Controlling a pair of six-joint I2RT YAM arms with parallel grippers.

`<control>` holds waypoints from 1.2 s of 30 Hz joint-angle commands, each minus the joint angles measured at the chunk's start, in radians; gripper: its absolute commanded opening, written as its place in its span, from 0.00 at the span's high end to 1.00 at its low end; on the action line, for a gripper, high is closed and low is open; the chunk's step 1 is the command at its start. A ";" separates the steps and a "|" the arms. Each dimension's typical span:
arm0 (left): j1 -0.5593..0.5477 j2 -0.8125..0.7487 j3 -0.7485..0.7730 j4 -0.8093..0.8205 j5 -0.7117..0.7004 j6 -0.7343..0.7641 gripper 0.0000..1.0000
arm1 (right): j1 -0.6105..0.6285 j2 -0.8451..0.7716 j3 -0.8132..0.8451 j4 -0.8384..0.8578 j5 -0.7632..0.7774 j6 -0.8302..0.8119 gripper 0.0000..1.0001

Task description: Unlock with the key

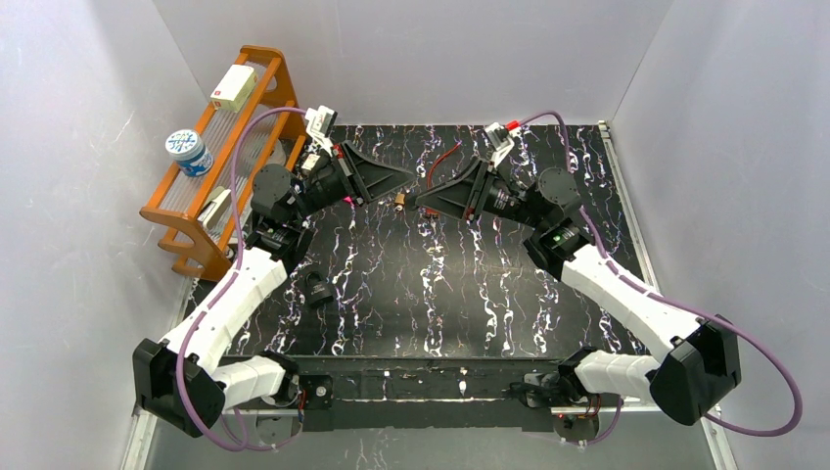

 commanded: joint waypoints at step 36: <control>0.001 -0.195 0.007 -1.201 -1.166 0.234 0.27 | -0.002 -0.024 0.048 -0.343 0.217 -0.174 0.99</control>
